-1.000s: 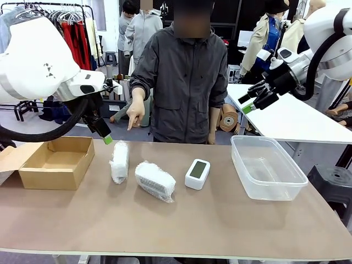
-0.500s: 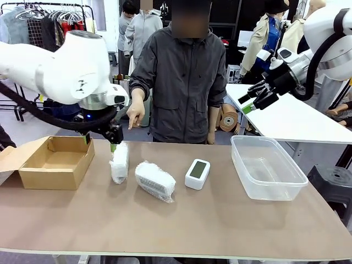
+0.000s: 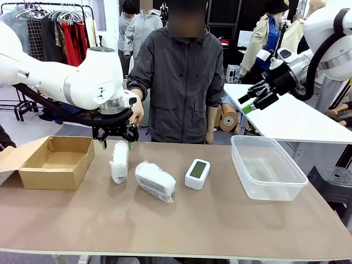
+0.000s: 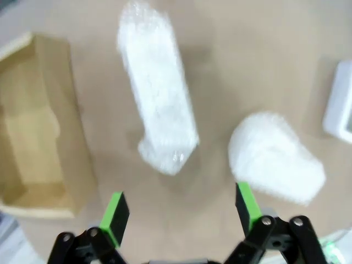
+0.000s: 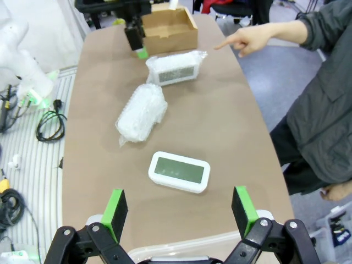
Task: Separate and place wrapped and unwrapped clocks.
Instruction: Pick up the Digital clock indicated by the person.
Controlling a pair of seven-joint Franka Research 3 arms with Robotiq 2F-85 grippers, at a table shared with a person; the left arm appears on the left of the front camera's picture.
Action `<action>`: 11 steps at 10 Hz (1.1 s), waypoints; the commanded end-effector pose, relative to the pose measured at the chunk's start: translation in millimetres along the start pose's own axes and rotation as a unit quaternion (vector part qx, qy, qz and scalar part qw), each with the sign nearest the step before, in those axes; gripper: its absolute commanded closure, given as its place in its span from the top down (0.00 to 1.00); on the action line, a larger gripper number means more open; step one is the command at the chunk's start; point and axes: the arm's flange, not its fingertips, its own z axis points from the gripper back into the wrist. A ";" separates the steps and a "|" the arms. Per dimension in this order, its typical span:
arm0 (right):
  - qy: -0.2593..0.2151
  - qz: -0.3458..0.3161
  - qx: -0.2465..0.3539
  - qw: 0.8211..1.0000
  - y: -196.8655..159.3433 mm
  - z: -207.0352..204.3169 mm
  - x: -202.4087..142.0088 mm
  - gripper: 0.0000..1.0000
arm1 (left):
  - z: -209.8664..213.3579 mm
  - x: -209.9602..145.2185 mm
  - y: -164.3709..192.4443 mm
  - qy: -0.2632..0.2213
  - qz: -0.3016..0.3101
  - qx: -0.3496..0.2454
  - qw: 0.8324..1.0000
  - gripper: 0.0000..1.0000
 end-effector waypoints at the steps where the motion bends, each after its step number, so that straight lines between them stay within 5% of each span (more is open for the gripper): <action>1: 0.000 0.002 -0.002 1.000 -0.3 0.2 1.5 1.00 | -9.1 9.0 -0.8 -0.055 -0.025 0.007 0.998 1.00; 6: 0.000 0.002 -0.002 1.000 -0.3 0.2 1.5 1.00 | -47.9 35.6 -0.7 -0.031 0.026 0.038 0.998 1.00; 11: 0.000 0.002 -0.002 1.000 -0.3 0.2 1.5 1.00 | -49.0 26.3 4.5 -0.029 0.001 0.014 0.999 1.00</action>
